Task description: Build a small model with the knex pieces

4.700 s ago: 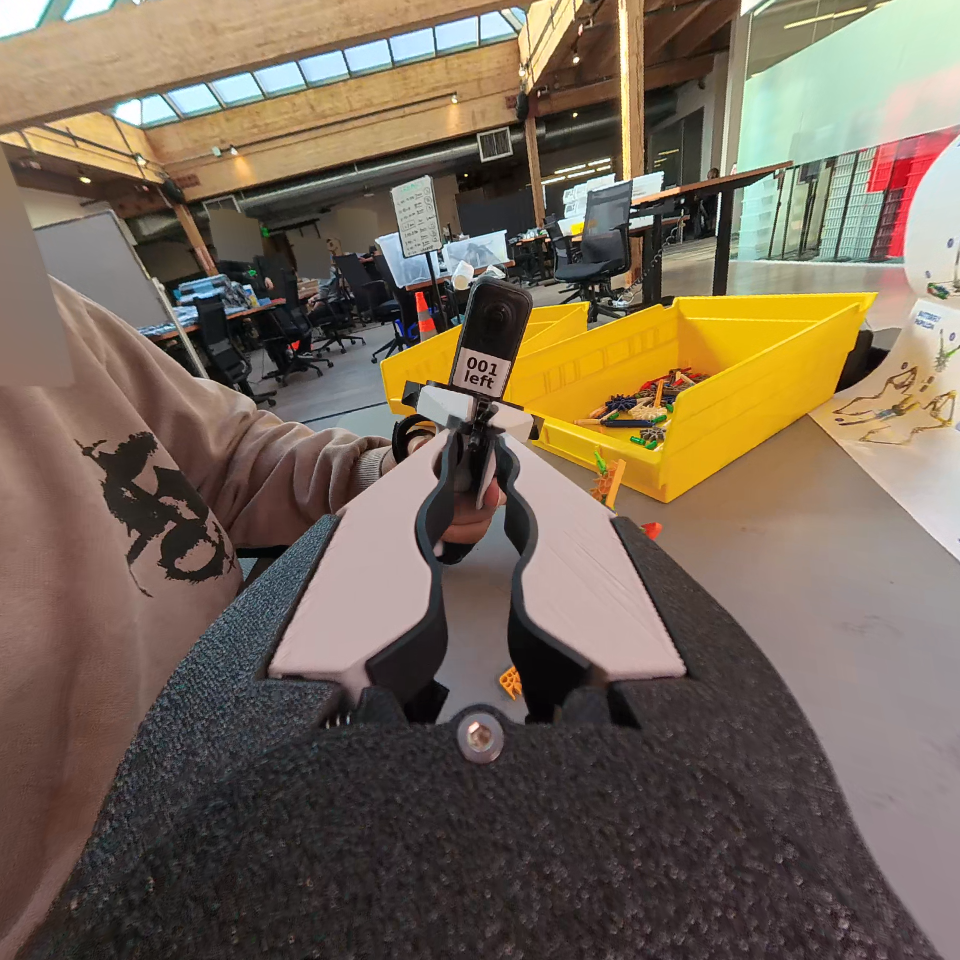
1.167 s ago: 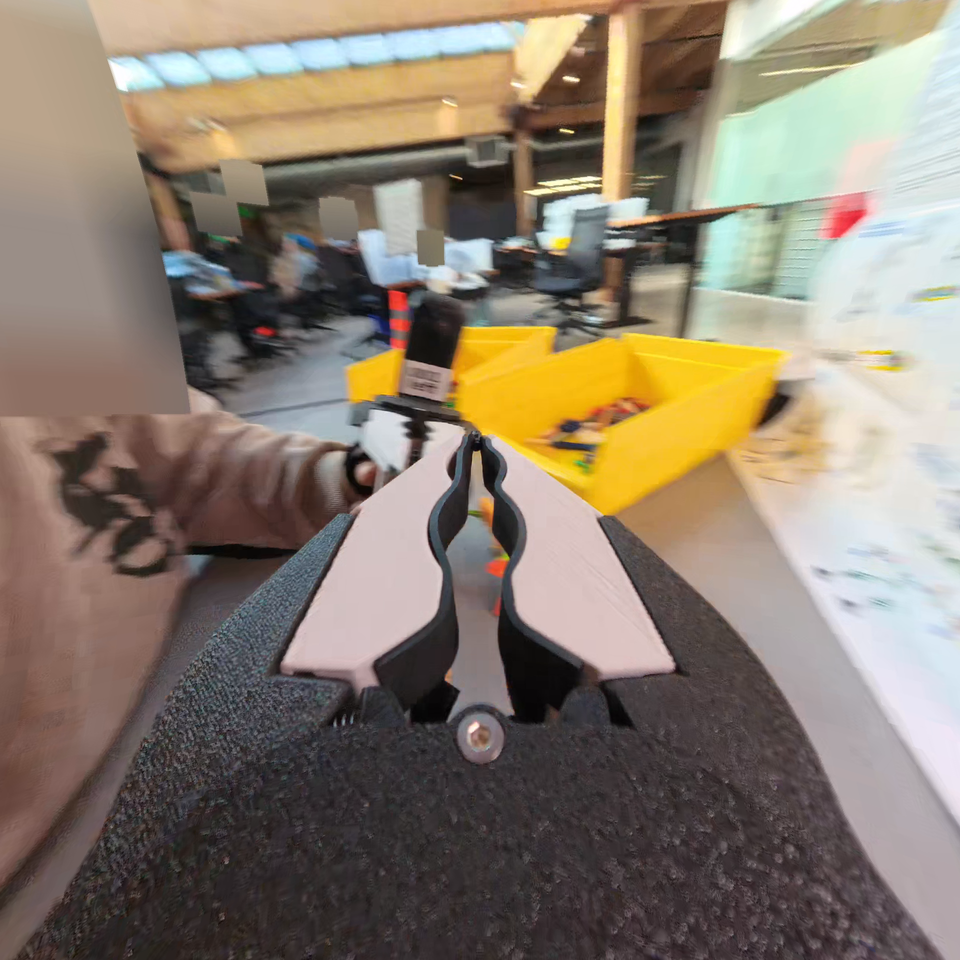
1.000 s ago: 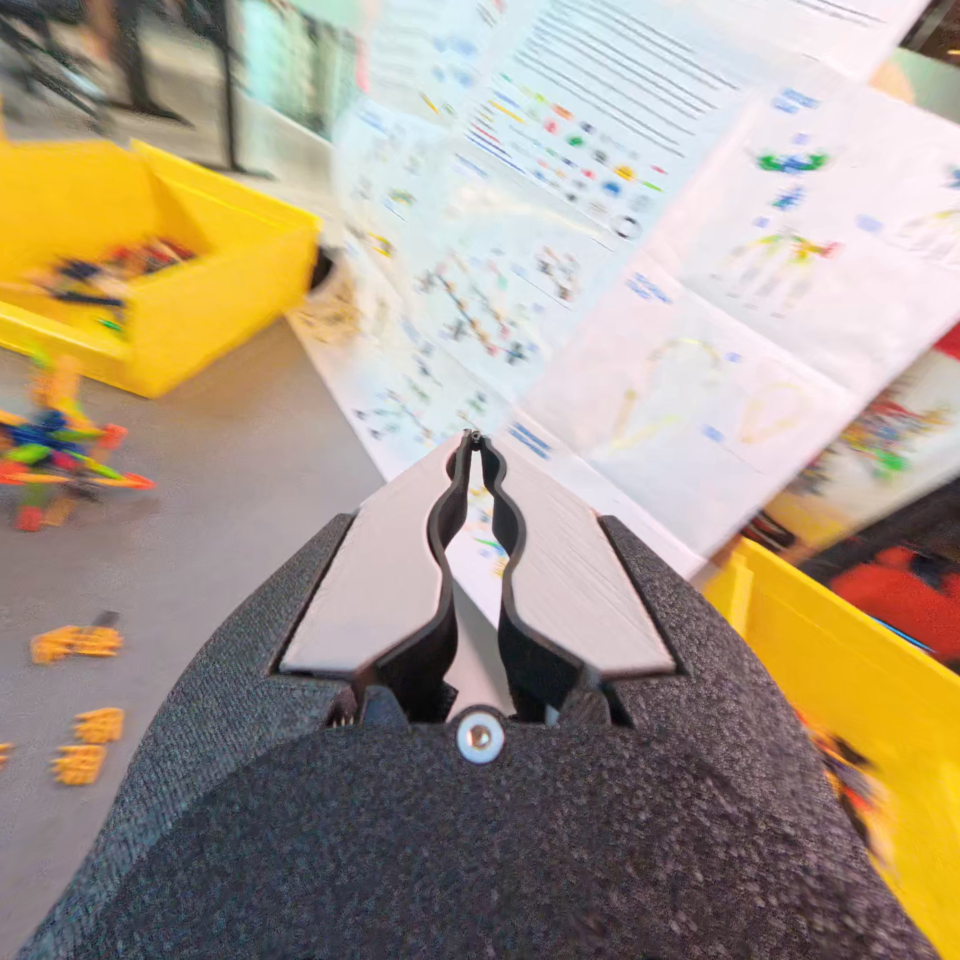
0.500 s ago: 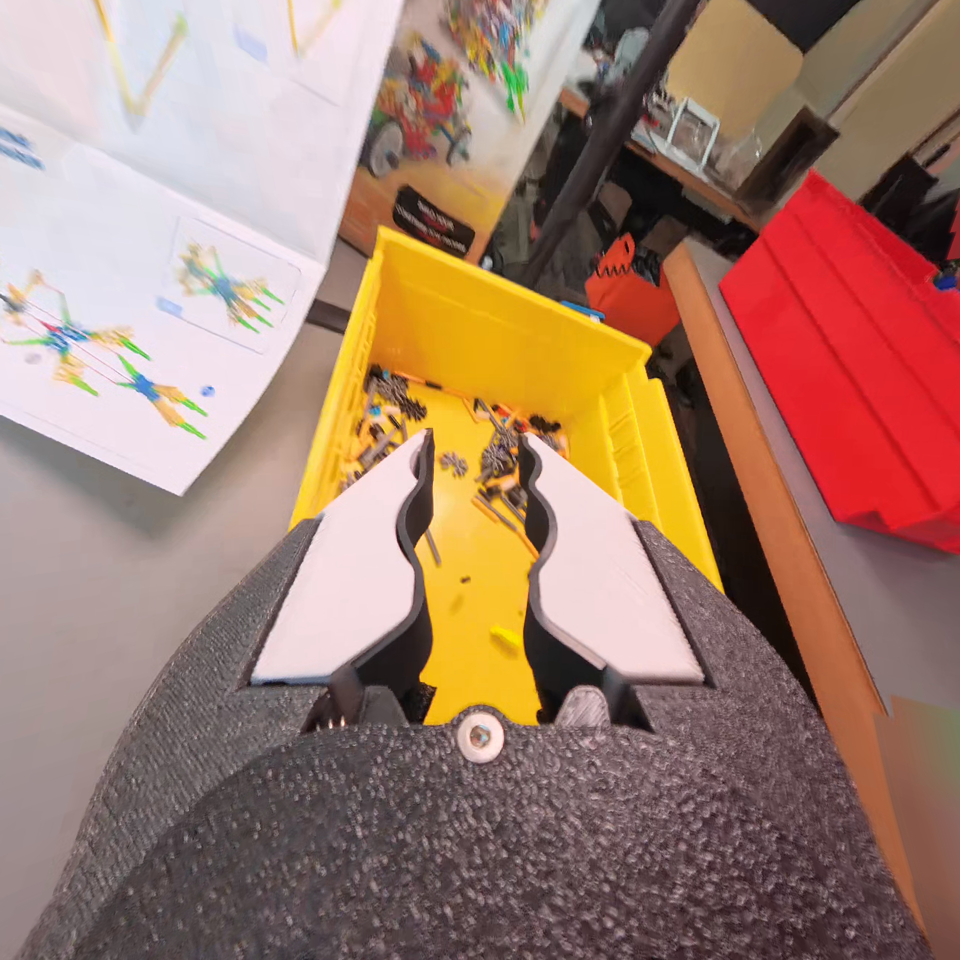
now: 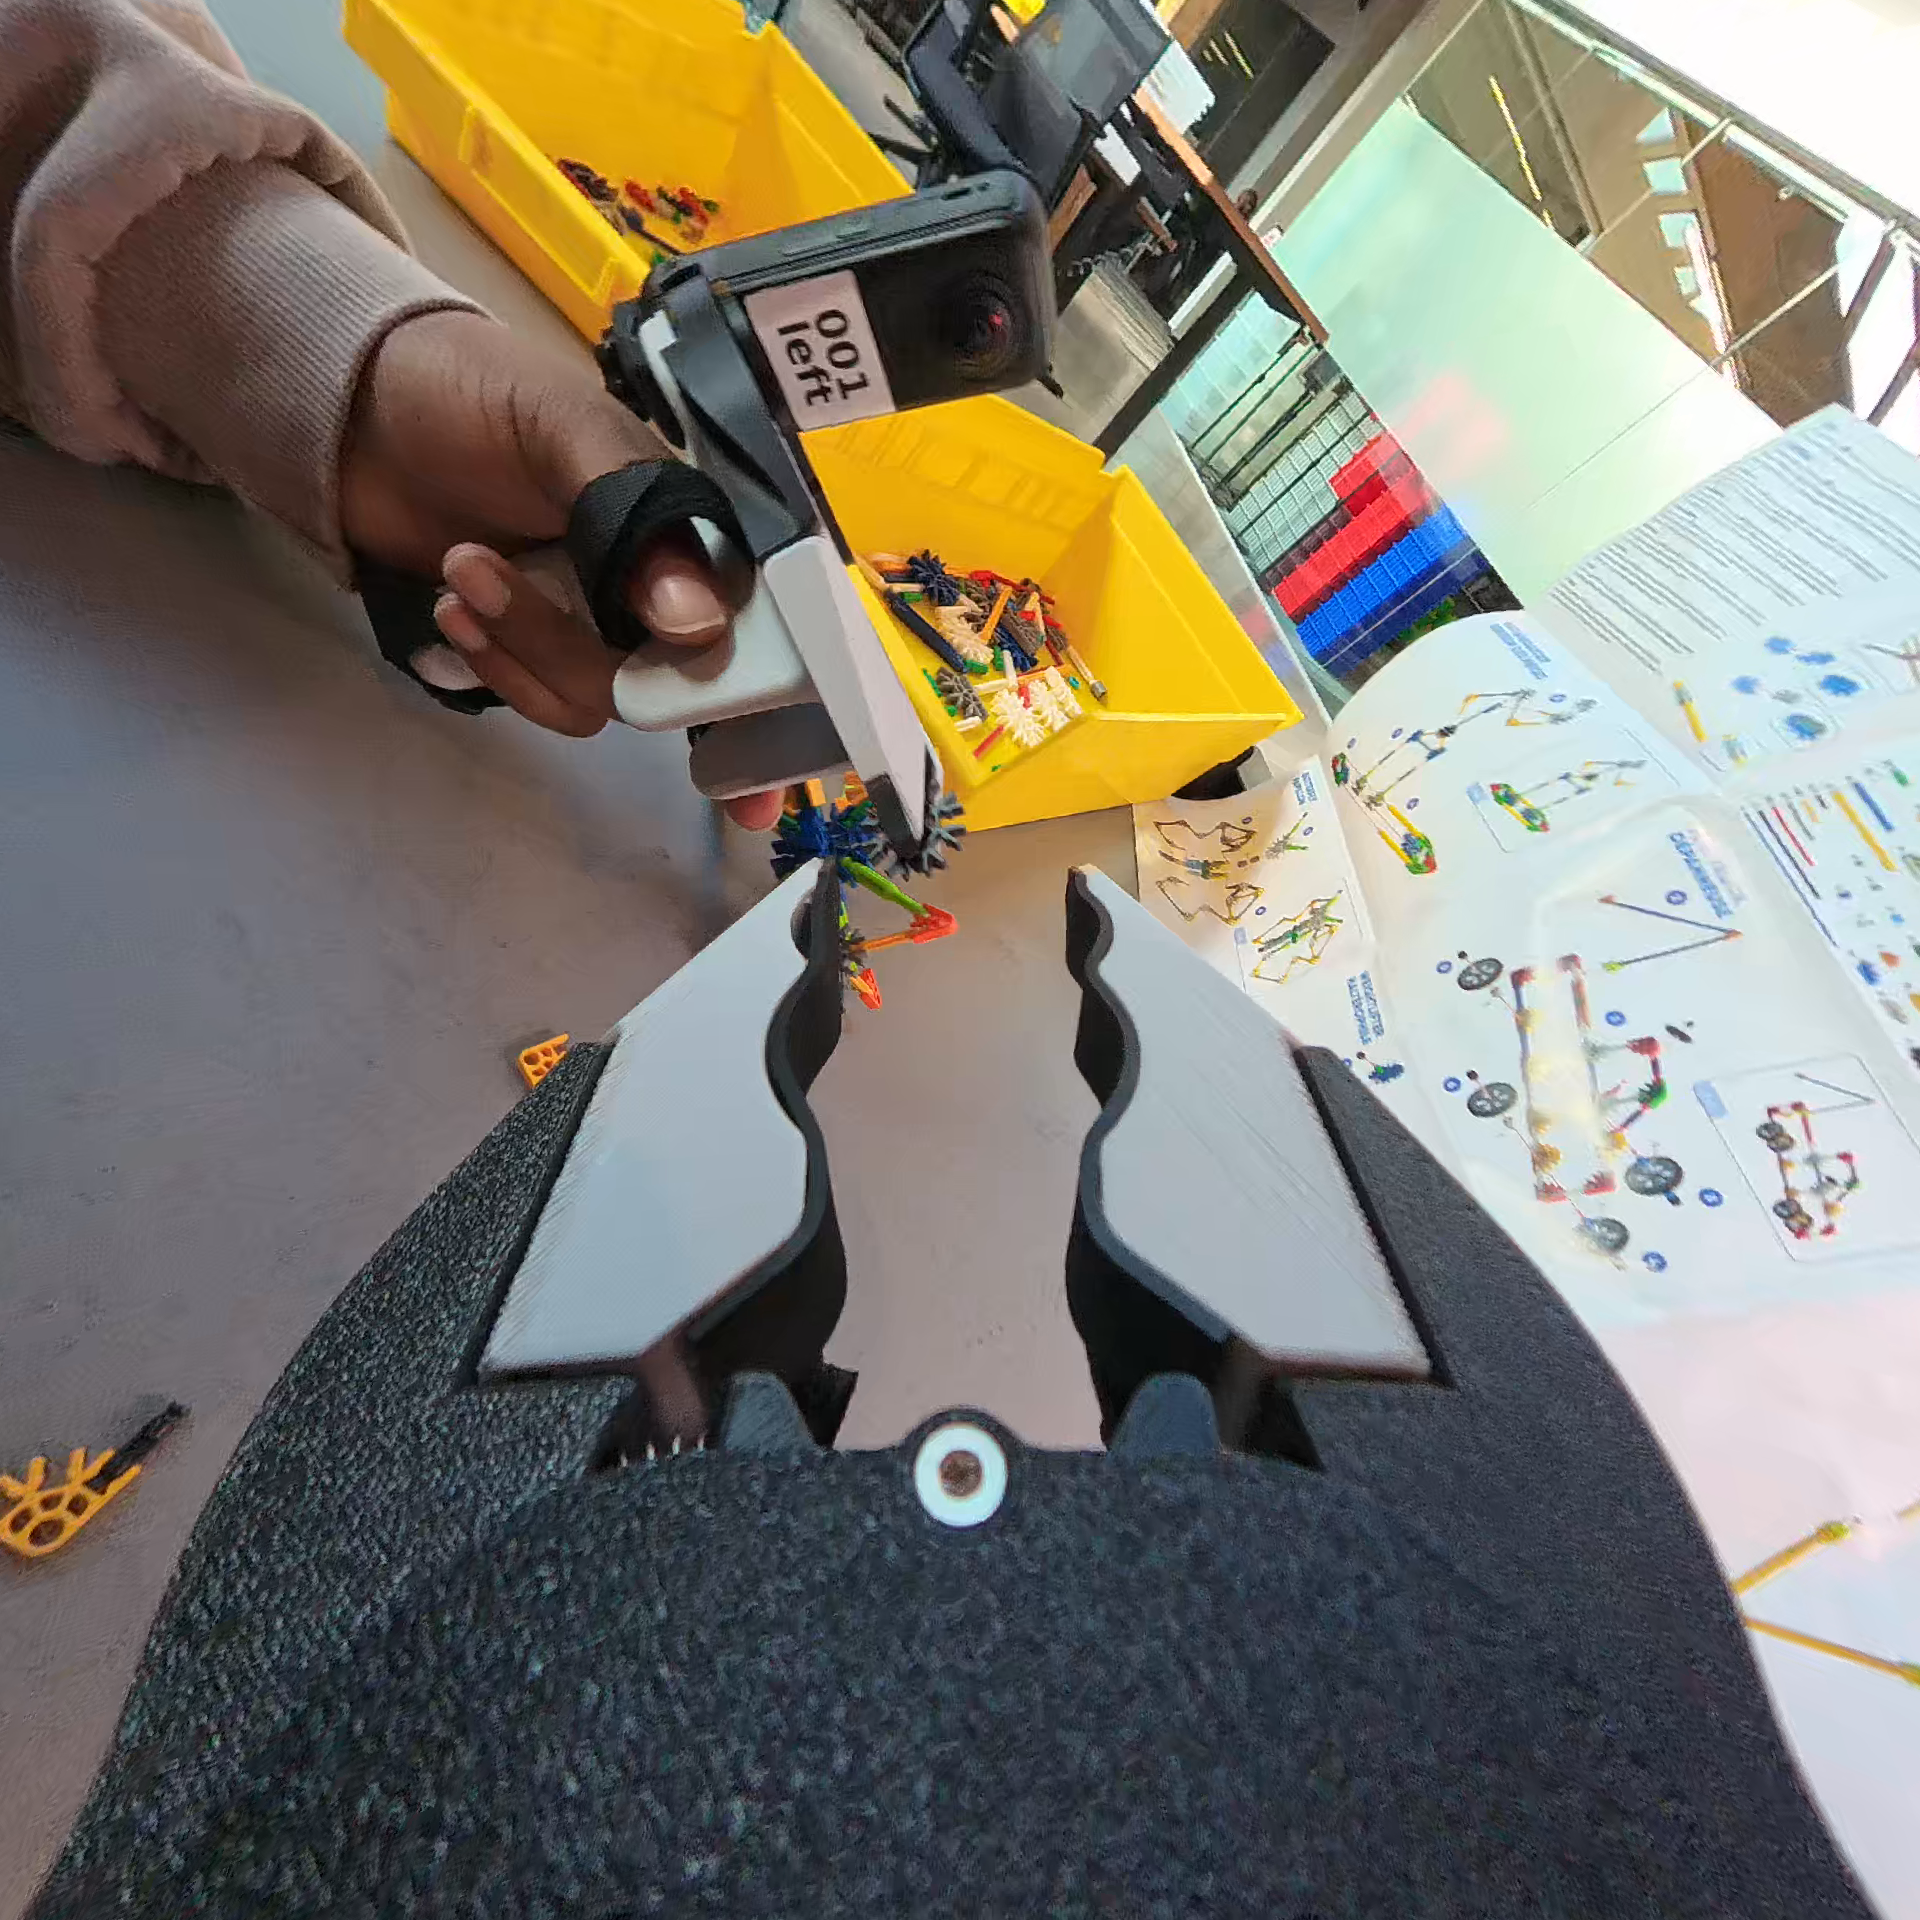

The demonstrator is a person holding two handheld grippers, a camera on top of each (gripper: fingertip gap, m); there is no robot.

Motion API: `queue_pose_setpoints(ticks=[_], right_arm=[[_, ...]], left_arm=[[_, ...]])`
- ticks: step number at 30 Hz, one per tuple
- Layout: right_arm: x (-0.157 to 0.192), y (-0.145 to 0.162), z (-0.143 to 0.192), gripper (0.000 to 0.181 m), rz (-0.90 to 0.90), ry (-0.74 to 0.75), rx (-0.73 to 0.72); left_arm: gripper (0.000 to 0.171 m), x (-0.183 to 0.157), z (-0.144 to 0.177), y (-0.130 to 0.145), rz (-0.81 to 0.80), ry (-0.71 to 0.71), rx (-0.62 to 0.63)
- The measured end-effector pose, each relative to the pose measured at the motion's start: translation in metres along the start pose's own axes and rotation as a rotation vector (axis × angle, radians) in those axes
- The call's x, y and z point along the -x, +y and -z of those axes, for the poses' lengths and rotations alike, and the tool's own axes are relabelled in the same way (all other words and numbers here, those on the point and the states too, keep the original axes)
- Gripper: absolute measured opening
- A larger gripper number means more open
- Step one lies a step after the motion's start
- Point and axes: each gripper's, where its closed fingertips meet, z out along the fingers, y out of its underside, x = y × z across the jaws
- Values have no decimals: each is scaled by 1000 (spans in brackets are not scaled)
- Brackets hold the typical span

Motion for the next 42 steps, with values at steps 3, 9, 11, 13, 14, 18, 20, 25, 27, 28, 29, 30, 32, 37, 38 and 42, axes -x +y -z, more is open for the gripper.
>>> queue_pose_setpoints(ticks=[3, 9, 11, 13, 14, 18, 20, 25, 27, 28, 29, 30, 32, 37, 38, 42], right_arm=[[14, 2, -13, 38, 55, -13, 15], [19, 3, -13, 21, 65, -26, 0], [20, 4, -13, 20, 51, -37, 0], [18, 3, -12, 21, 35, -38, -5], [15, 3, -11, 20, 22, -30, -7], [-44, 0, 18, 21, -131, 130, -46], [-97, 10, 52, 21, -223, 287, -24], [-205, 82, 163, 21, -482, 627, 144], [-229, 132, 197, 21, -567, 704, 254], [-236, 161, 210, 21, -608, 725, 322], [-240, 191, 222, 20, -655, 732, 397], [-241, 220, 230, 20, -699, 734, 458], [-236, 269, 241, 21, -796, 716, 546], [-224, 335, 241, 21, -950, 680, 619], [-225, 340, 240, 21, -965, 679, 623], [-229, 354, 235, 21, -987, 674, 654]], left_arm=[[3, -7, -4, 5, 66, 50, 16], [3, -9, -8, 13, 91, 64, 49], [3, -9, -9, 13, 81, 60, 52], [8, -11, -8, 10, 37, 64, 35], [19, -11, -6, 5, 10, 57, 15], [38, 0, 5, -11, -222, -98, -17], [47, 6, 9, -14, -355, -182, 3], [32, 17, 17, -22, -567, -351, 16], [21, 20, 19, -24, -614, -393, 18], [20, 22, 20, -25, -627, -411, 15], [17, 24, 21, -26, -632, -433, 14], [14, 28, 22, -27, -634, -456, 14], [11, 33, 25, -31, -641, -496, -3], [23, 37, 33, -40, -627, -530, -48], [30, 37, 32, -40, -621, -521, -47], [53, 38, 29, -35, -618, -501, -15]])
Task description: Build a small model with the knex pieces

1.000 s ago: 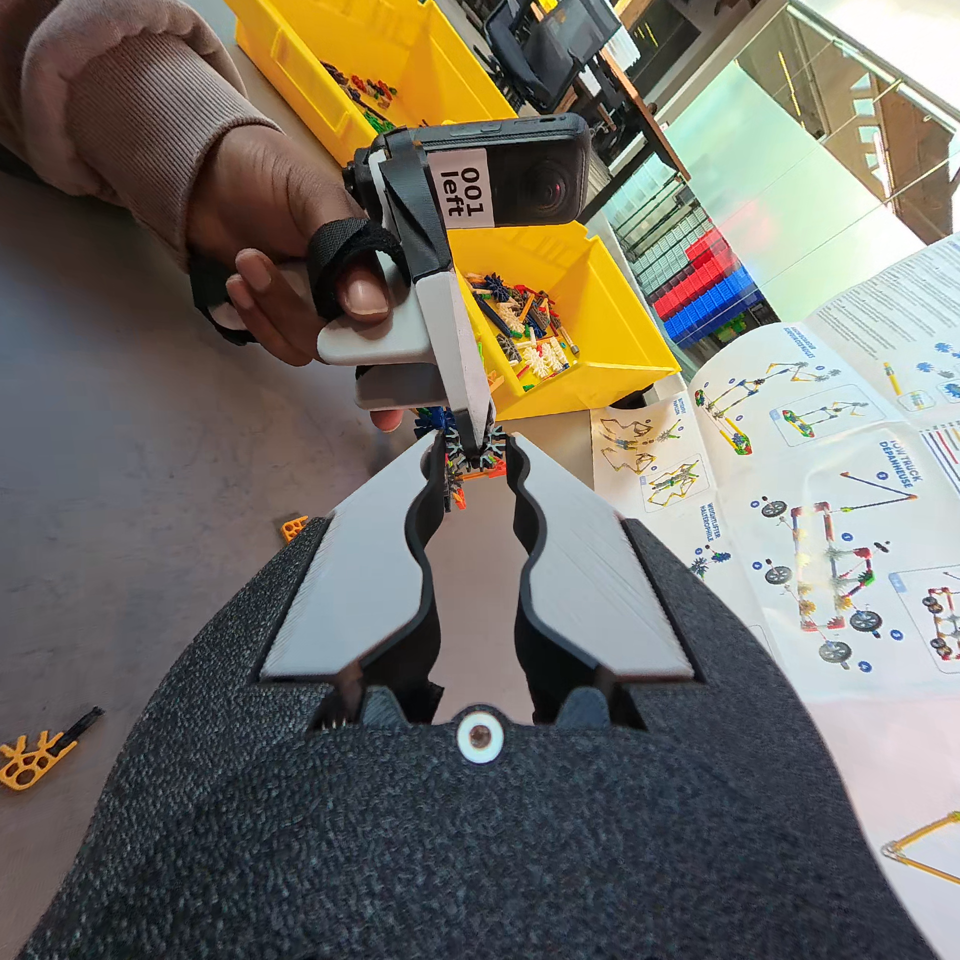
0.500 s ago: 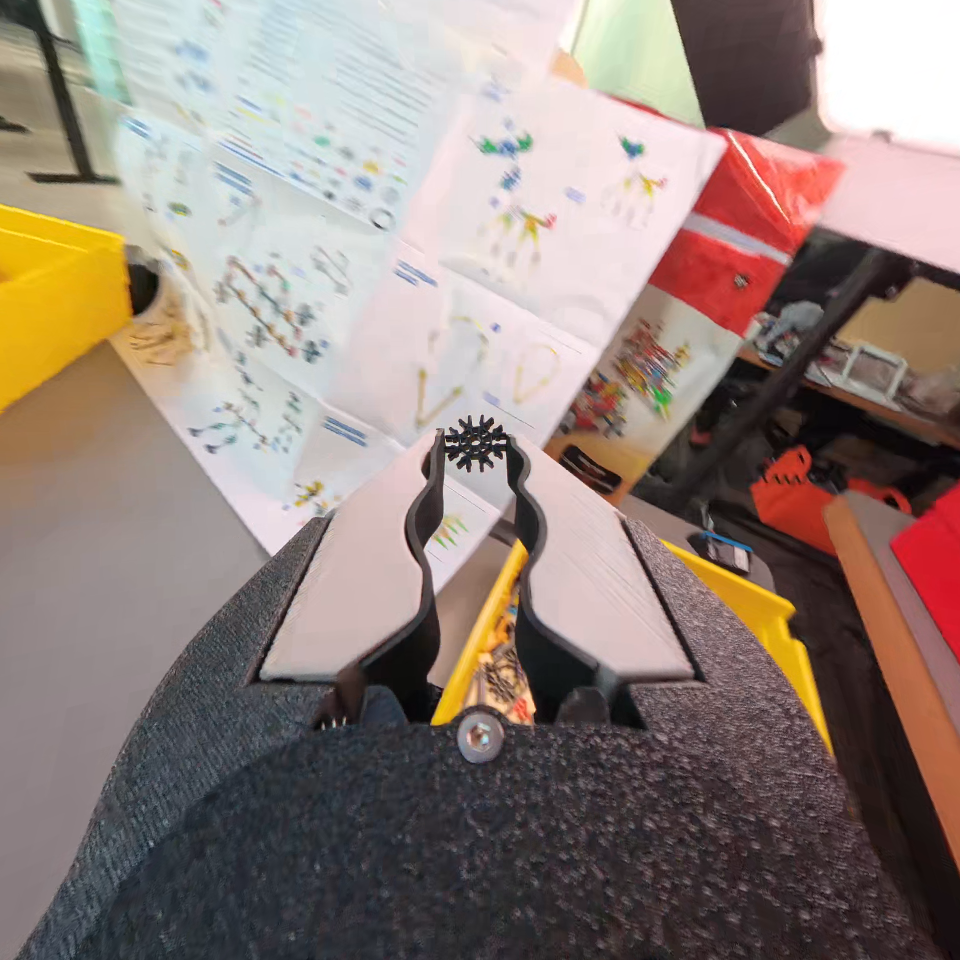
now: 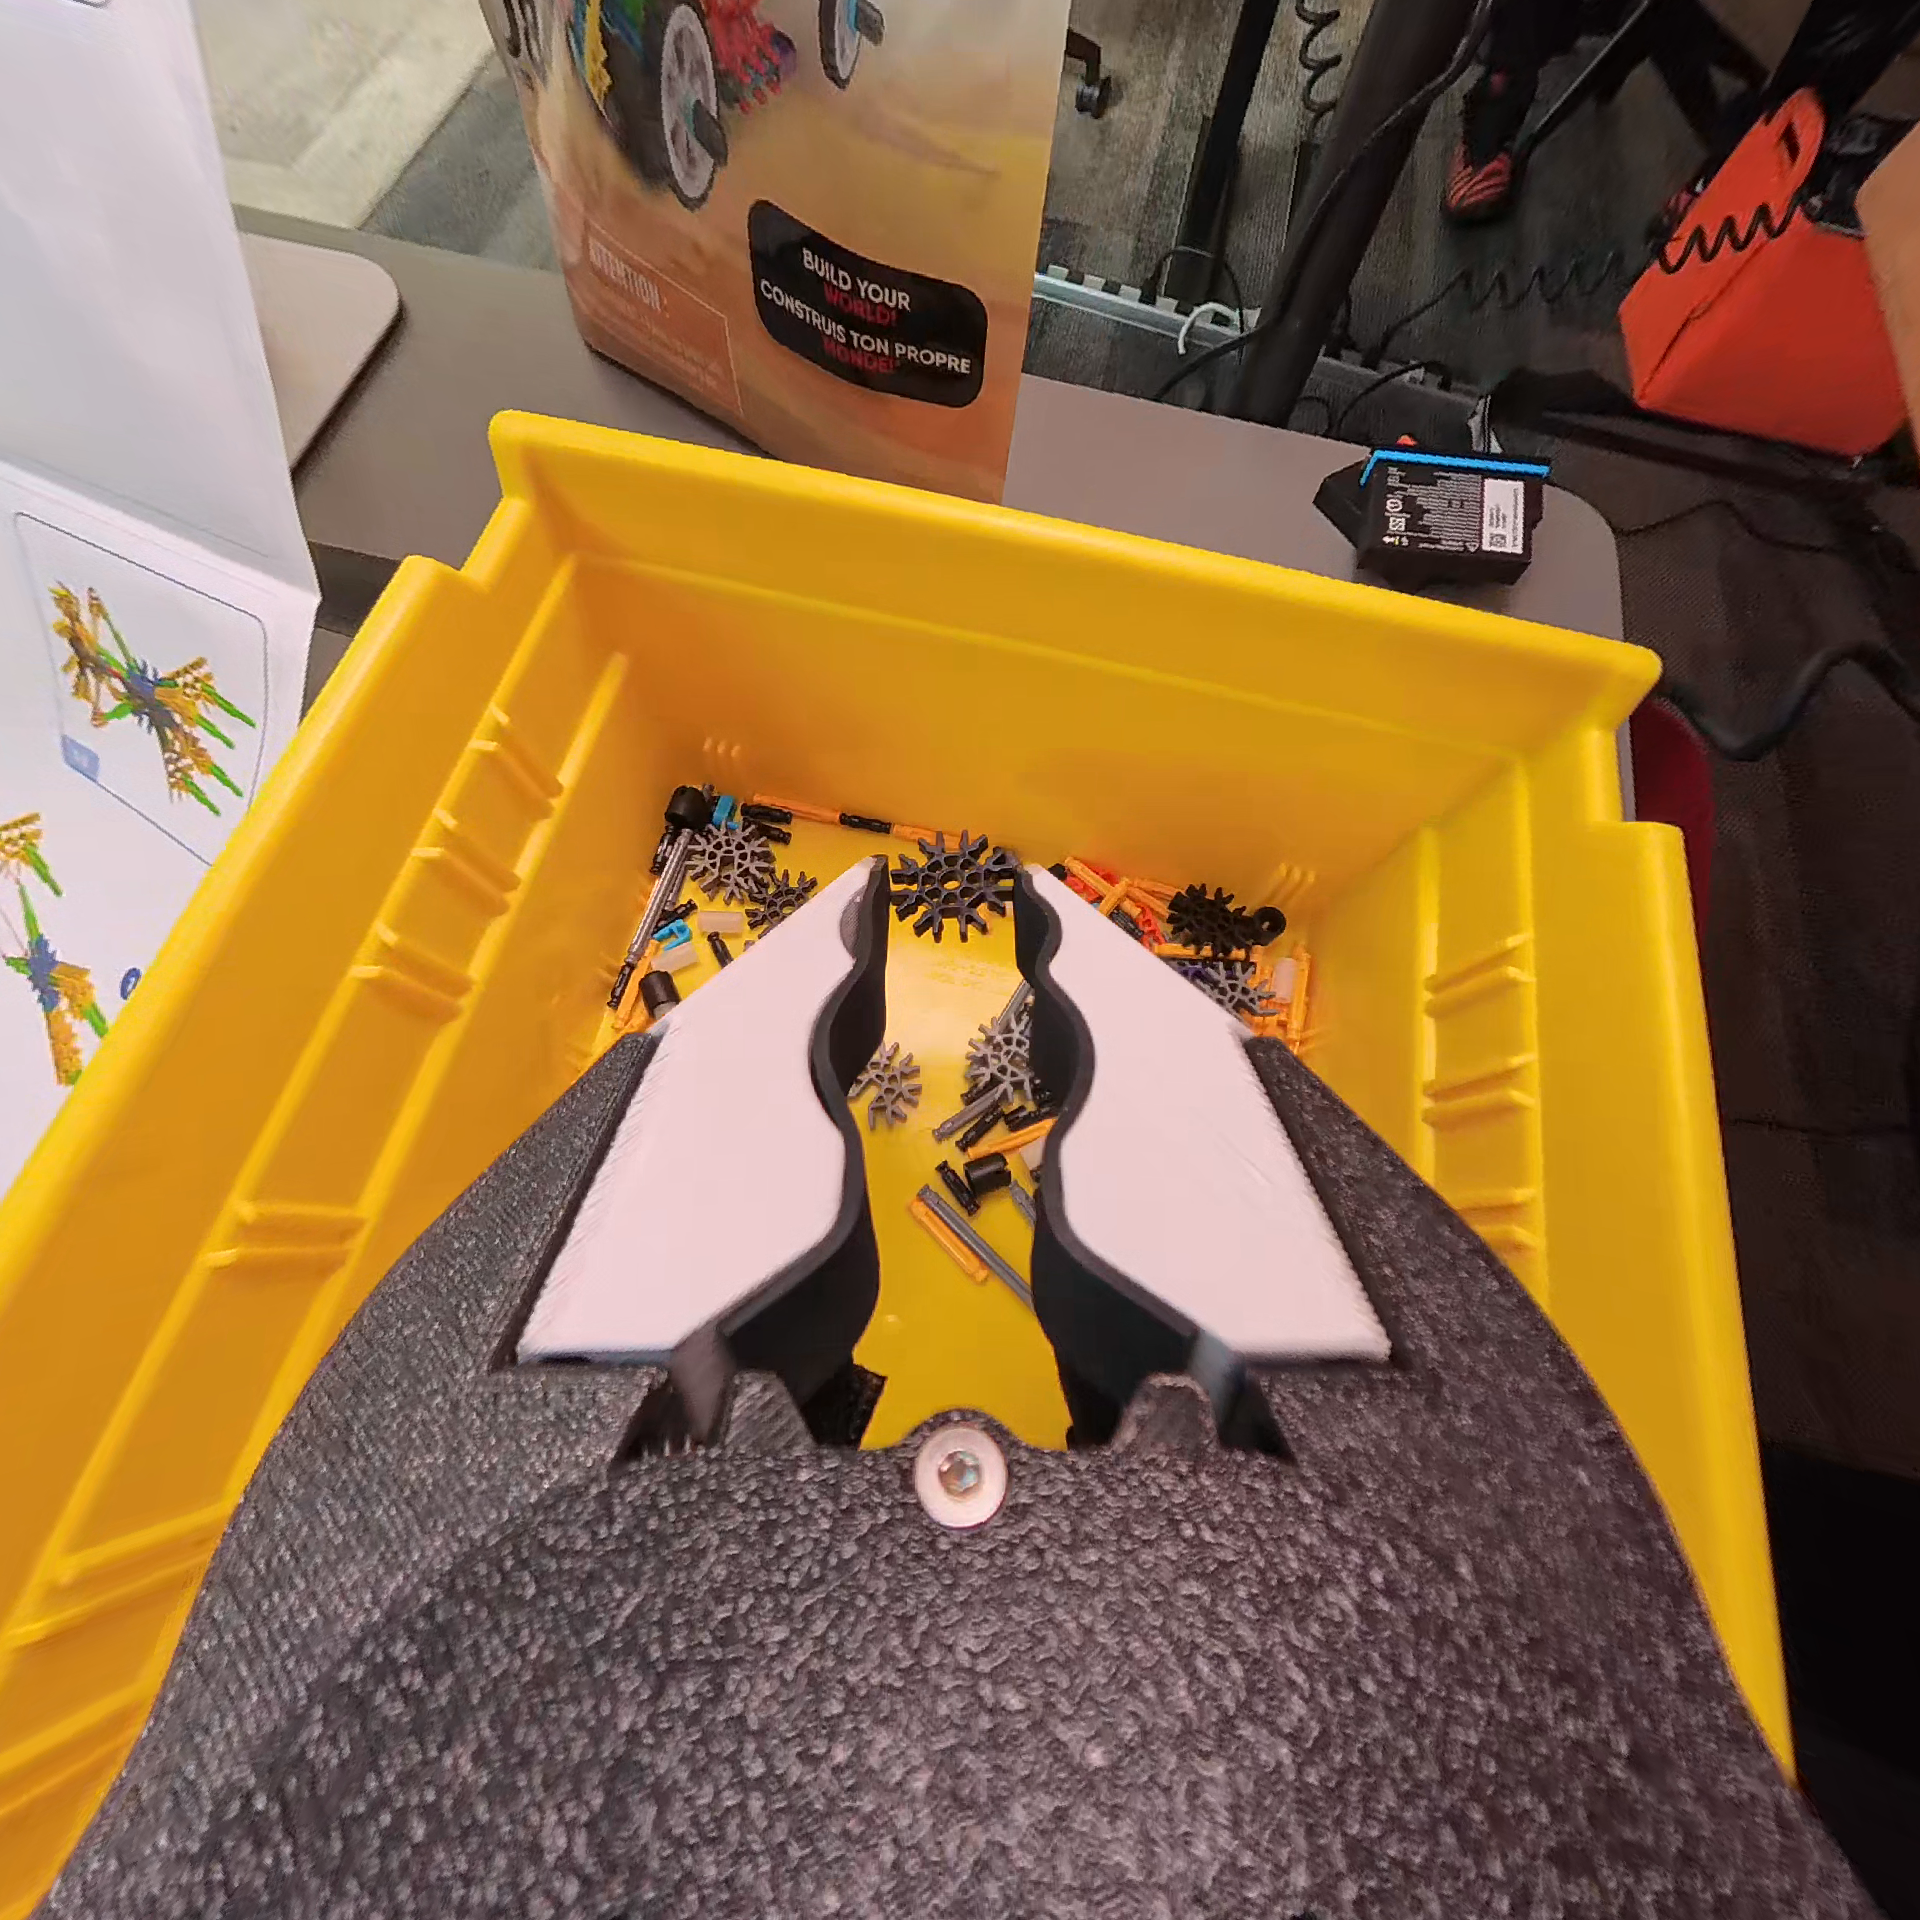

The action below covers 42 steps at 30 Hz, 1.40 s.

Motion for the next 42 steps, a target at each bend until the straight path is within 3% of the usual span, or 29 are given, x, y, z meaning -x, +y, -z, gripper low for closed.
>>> queue_pose_setpoints(ticks=[8, 11, 14, 16, 19, 23, 26, 29, 39, 42], right_arm=[[20, -37, 27, 29, 85, -11, -118], [62, -60, 59, 35, 180, -54, -211], [139, -63, 95, 37, 326, -184, -269], [202, -44, 113, 38, 416, -327, -248], [288, 13, 130, 37, 512, -545, -136], [351, 99, 132, 37, 608, -696, 82], [368, 139, 129, 34, 626, -735, 186], [376, 154, 128, 27, 621, -749, 226], [379, 155, 123, 10, 653, -713, 235], [369, 133, 128, 10, 626, -679, 154]], left_arm=[[54, 2, -3, 12, 21, 1, 64], [51, 2, -3, 15, 37, 2, 78], [55, 2, -3, 16, 32, 6, 87], [55, 2, -3, 17, 28, 3, 96], [49, 2, -3, 17, 16, 2, 88], [44, 0, -3, 15, 0, 1, 81], [41, -3, -3, 16, 0, 14, 83], [41, -5, -4, 16, 1, 23, 86], [40, -5, -3, 17, 29, 30, 93], [40, -5, -3, 18, 31, 32, 98]])
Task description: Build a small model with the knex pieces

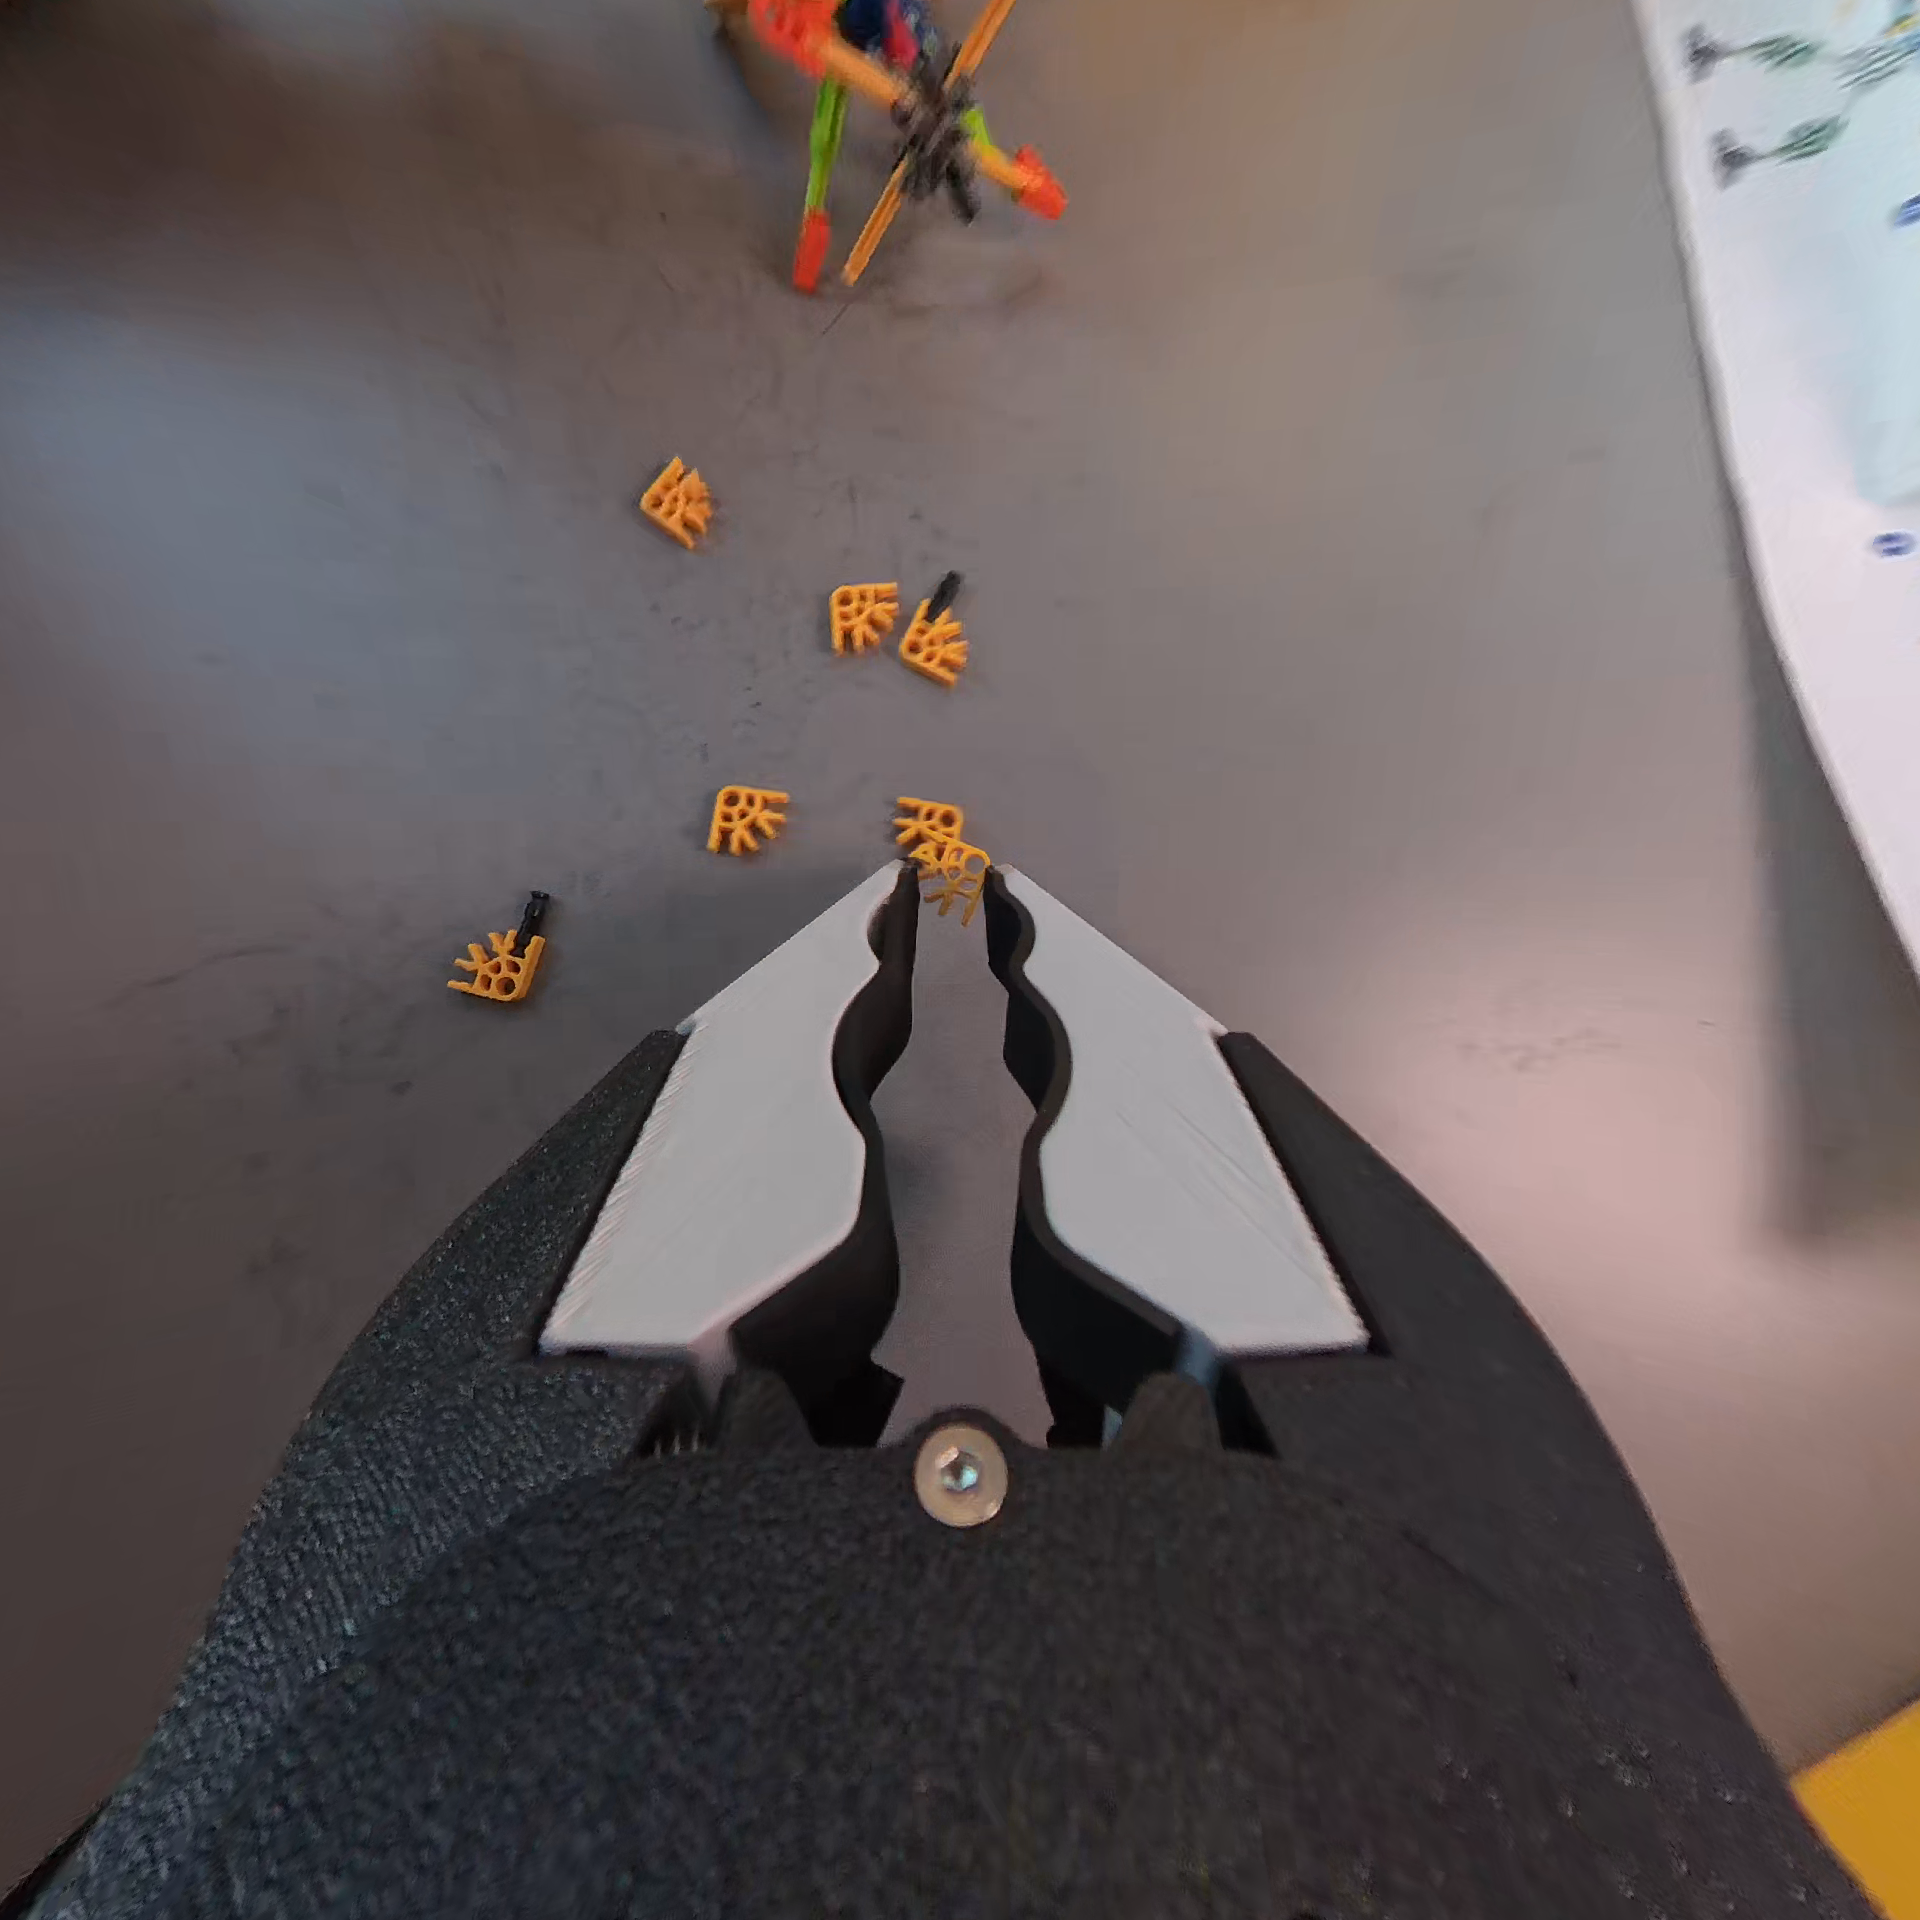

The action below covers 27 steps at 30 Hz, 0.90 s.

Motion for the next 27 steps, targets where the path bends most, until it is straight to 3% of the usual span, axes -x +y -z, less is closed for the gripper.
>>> queue_pose_setpoints(ticks=[4, 6, 9, 12, 14, 17, 19, 23, 27], right_arm=[[-85, -31, 89, 10, -114, 299, -227], [-139, -25, 143, 11, -179, 491, -282], [-217, 29, 194, 11, -279, 745, -171], [-270, 99, 199, 11, -427, 809, -47], [-287, 129, 191, 12, -510, 796, -30], [-304, 155, 184, 13, -542, 828, 7], [-308, 151, 188, 22, -541, 859, -34], [-273, 67, 209, 29, -351, 853, -283], [-181, -13, 178, 36, -126, 602, -347]], left_arm=[[40, -1, -1, 2, 6, 5, 6], [40, -1, -2, 2, 13, 9, 8], [40, -2, -2, 3, 14, 10, 10], [40, -2, -3, 4, 8, 5, 13], [40, -1, -3, 6, 3, -1, 17], [40, 0, -4, 8, 12, -3, 21], [40, 1, -4, 9, 20, -1, 28], [40, 1, -5, 10, 23, -2, 30], [40, 0, -5, 10, 22, 2, 33]])
